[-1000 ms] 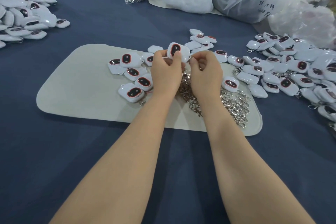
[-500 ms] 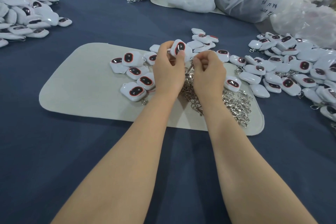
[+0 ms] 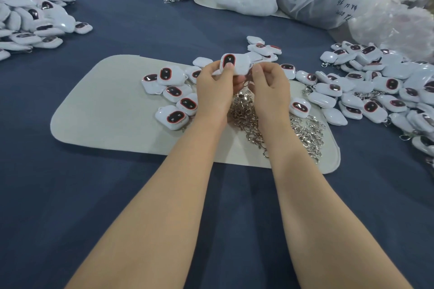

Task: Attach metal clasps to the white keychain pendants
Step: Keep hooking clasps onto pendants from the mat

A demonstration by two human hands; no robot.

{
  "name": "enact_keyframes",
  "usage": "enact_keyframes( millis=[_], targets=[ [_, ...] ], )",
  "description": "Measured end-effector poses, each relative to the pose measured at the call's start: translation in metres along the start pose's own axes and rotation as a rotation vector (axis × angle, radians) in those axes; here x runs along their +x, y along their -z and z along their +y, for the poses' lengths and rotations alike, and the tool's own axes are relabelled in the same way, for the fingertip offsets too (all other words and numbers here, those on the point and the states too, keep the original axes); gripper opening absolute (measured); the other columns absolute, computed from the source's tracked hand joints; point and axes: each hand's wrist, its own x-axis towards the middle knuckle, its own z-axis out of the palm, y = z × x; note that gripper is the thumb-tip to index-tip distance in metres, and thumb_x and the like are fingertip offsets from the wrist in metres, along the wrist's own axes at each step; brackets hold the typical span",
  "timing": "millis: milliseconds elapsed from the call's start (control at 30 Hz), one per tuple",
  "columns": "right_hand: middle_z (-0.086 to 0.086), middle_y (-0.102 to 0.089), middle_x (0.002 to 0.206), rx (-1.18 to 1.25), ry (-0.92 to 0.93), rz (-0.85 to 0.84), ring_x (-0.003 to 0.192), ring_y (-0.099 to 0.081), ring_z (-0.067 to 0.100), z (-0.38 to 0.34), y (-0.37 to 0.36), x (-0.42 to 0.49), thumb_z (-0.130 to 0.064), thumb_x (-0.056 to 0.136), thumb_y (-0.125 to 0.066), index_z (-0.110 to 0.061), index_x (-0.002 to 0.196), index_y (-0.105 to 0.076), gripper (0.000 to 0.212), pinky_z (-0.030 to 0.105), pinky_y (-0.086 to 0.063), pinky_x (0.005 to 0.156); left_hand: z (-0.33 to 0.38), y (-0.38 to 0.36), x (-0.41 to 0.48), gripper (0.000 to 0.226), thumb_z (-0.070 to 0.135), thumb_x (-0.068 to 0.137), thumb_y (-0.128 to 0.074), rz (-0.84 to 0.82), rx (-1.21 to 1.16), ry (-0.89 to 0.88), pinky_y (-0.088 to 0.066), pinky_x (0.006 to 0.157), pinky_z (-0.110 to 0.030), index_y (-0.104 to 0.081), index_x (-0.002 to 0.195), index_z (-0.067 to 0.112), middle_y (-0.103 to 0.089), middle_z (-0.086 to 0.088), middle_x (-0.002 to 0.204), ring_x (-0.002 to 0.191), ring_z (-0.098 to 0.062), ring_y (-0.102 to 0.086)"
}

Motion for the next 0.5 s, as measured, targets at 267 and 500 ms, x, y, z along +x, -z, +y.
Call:
enact_keyframes(
  millis=[267, 500],
  targets=[
    [0.003, -0.058, 0.078, 0.317, -0.132, 0.017, 0.072, -0.055, 0.013, -0.002, 0.0007, 0.0026, -0.01, 0.095, -0.052, -0.012, 0.082, -0.055, 0.014, 0.026, -0.05, 0.072, 0.0017, 0.0005, -0.0037, 0.009, 0.019, 0.092, -0.057, -0.001, 0.046, 0.024, -0.05, 0.057, -0.019, -0.063, 0.088, 0.013, -0.067, -0.004, 0.075, 0.061, -0.008, -0.061],
    [0.0, -0.057, 0.068, 0.297, -0.172, 0.038, 0.056, -0.052, 0.009, -0.0018, -0.0001, 0.0011, -0.014, 0.095, -0.054, -0.015, 0.079, -0.053, 0.017, 0.021, -0.045, 0.057, 0.0024, 0.0016, -0.0067, 0.025, 0.034, 0.092, -0.057, -0.01, 0.161, 0.012, -0.046, 0.066, -0.021, -0.059, 0.113, 0.02, -0.069, 0.004, 0.087, 0.076, -0.004, -0.067]
  ],
)
